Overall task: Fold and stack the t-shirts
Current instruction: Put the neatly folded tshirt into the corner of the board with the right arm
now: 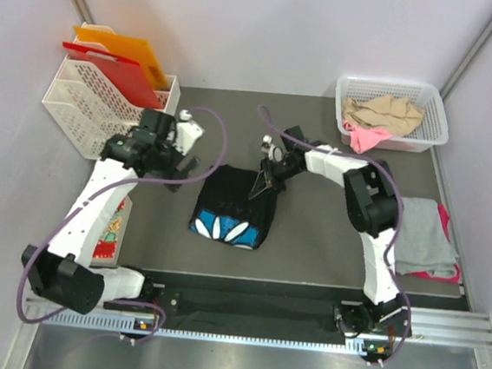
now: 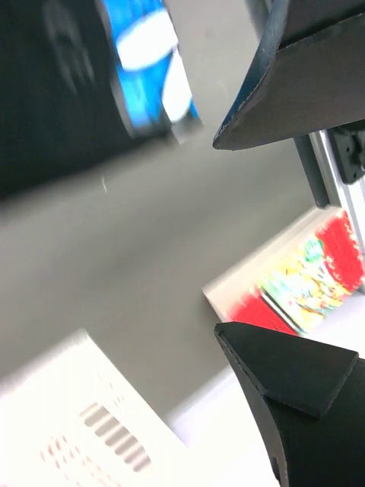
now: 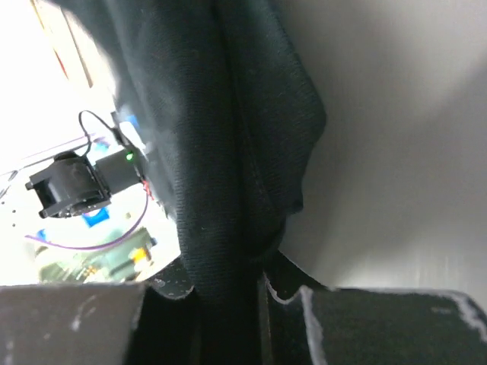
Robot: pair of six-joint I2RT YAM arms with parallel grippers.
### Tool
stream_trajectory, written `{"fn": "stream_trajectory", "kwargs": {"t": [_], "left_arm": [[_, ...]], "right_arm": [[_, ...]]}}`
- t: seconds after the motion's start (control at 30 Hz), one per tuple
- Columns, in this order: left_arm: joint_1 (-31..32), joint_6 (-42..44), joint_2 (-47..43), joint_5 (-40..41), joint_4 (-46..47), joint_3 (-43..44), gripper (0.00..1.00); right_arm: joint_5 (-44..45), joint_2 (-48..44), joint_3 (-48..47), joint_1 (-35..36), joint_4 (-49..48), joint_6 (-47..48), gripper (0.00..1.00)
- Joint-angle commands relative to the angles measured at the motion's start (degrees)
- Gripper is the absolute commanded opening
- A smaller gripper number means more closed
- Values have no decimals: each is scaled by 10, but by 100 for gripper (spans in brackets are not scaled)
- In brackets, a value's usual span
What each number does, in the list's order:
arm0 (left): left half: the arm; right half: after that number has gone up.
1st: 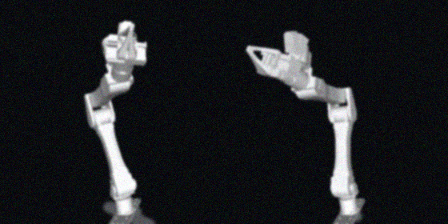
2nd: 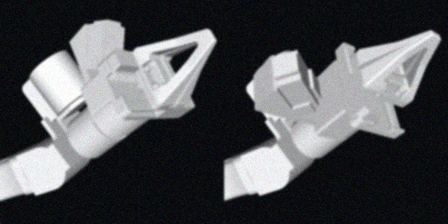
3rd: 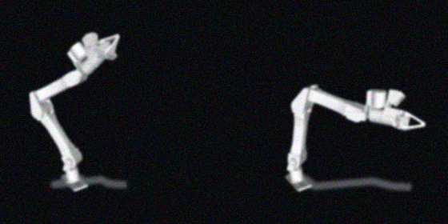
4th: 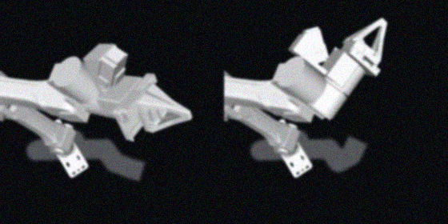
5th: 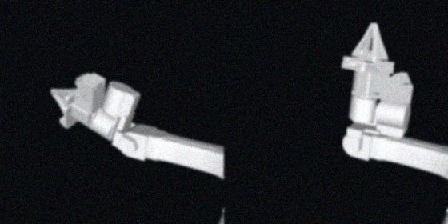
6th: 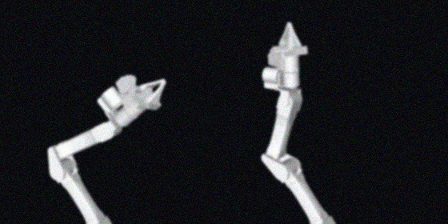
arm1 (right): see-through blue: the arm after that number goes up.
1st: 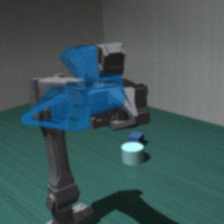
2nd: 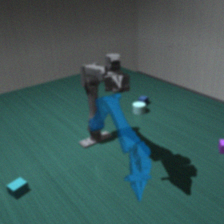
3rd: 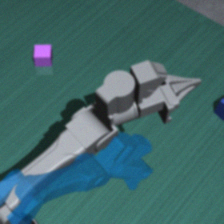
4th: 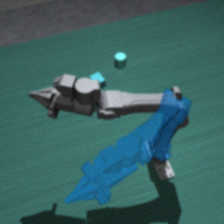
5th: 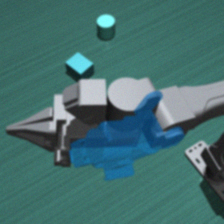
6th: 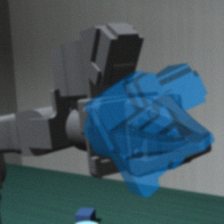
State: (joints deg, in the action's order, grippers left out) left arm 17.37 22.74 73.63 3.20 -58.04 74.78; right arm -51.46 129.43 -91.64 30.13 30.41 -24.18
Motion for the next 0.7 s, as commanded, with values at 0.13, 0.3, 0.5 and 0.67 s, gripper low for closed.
{"fn": "stream_trajectory", "kwargs": {"t": [0.13,0.3,0.5,0.67], "left_arm": [[-75,54,-100,42,36,-10,99],[-75,58,-124,25,26,-22,99],[-76,69,-140,20,20,-31,99],[-77,68,-146,15,10,-35,99]], "right_arm": [[107,-368,132,-94,32,-40,0],[140,-515,183,-160,117,-37,0],[157,-630,196,-258,205,-5,0],[205,-675,182,-315,279,16,0]]}}
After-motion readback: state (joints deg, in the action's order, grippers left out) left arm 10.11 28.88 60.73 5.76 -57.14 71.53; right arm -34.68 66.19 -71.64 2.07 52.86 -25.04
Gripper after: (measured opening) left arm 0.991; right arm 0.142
